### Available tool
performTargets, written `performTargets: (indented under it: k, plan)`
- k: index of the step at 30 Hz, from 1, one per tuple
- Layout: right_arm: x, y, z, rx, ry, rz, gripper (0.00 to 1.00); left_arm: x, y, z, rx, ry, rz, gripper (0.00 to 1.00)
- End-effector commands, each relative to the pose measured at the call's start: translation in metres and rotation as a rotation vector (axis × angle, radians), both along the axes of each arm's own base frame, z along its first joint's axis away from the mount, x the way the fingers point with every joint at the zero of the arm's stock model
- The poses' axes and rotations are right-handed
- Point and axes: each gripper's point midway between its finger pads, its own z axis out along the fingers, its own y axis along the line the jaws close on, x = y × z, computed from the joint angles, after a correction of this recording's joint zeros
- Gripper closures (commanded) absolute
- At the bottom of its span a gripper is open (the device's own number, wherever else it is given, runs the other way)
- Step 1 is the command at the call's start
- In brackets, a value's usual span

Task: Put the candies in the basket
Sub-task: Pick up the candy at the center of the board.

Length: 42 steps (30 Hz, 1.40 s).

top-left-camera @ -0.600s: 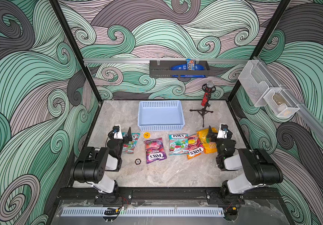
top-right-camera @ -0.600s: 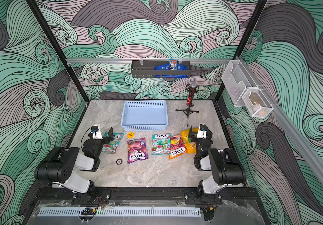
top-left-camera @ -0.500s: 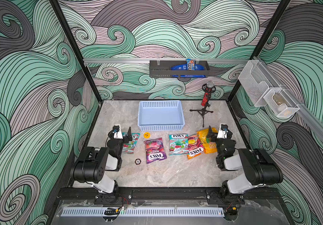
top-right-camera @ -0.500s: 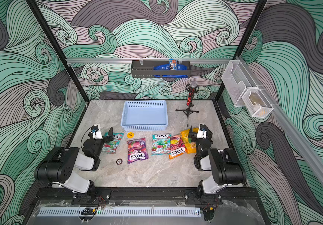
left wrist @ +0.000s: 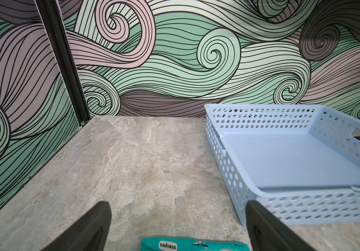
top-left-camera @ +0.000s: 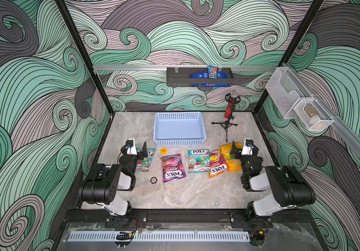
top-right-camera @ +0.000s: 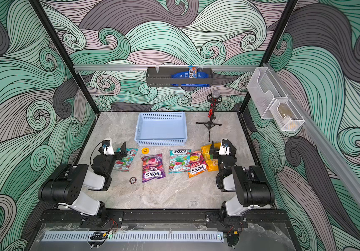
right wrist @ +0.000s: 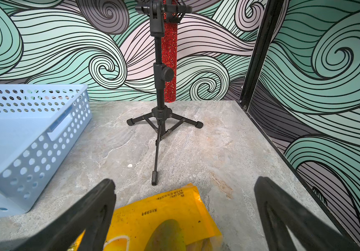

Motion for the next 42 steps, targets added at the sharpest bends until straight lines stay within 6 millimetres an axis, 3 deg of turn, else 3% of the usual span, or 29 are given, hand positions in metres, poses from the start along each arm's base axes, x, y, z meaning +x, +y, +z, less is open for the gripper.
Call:
performTargets:
  k: [1, 5, 7, 10, 13, 15, 18, 21, 26, 30, 32, 35, 37, 40, 42]
  plan:
    - [0.002, 0.002, 0.006, 0.0, -0.021, 0.013, 0.0, 0.005, 0.001, 0.003, 0.0, -0.01, 0.002, 0.01]
    - [-0.003, 0.002, 0.01, -0.008, -0.044, -0.006, 0.0, -0.009, 0.002, 0.019, 0.002, -0.073, 0.007, 0.01]
    - [-0.019, -0.004, 0.023, -0.011, -0.109, -0.069, 0.0, -0.015, 0.01, 0.037, -0.018, -0.099, 0.05, 0.01]
    - [-0.041, 0.003, 0.051, -0.04, -0.184, -0.088, 0.0, -0.002, 0.014, 0.058, -0.143, 0.023, 0.09, 0.01]
    - [-0.035, 0.015, 0.072, 0.029, -0.113, -0.067, 0.0, -0.004, 0.004, 0.082, -0.347, 0.207, 0.08, 0.01]
    - [-0.029, 0.004, 0.092, 0.218, -0.019, -0.157, 0.0, -0.021, -0.028, 0.108, -0.427, 0.186, -0.103, 0.01]
    - [-0.039, 0.0, 0.093, 0.374, 0.162, -0.231, 0.0, -0.059, -0.066, 0.133, -0.508, 0.118, -0.357, 0.01]
    - [-0.051, 0.011, 0.058, 0.502, 0.211, -0.167, 0.0, -0.085, -0.068, 0.123, -0.539, 0.102, -0.378, 0.01]
    - [-0.057, 0.063, 0.029, 0.61, 0.343, 0.106, 0.0, -0.093, -0.054, 0.079, -0.506, 0.169, -0.264, 0.01]
    - [-0.061, 0.103, 0.039, 0.581, 0.427, 0.23, 0.0, -0.092, -0.045, 0.056, -0.388, 0.215, -0.169, 0.01]
    - [-0.069, 0.14, 0.044, 0.556, 0.475, 0.338, 0.0, -0.09, -0.034, 0.04, -0.434, 0.25, -0.057, 0.01]
    - [-0.088, 0.2, 0.034, 0.491, 0.576, 0.479, 0.02, -0.087, -0.059, 0.042, -0.434, 0.228, -0.207, 0.01]
    - [-0.1, 0.235, 0.021, 0.421, 0.65, 0.538, 0.06, -0.084, -0.062, 0.039, -0.435, 0.24, -0.219, 0.01]
    - [-0.114, 0.285, 0.0, 0.294, 0.744, 0.626, 0.24, -0.08, -0.038, 0.018, -0.466, 0.315, -0.047, 0.01]
    - [-0.118, 0.311, -0.015, 0.225, 0.793, 0.666, 0.28, -0.082, -0.019, 0.009, -0.491, 0.342, 0.08, 0.01]
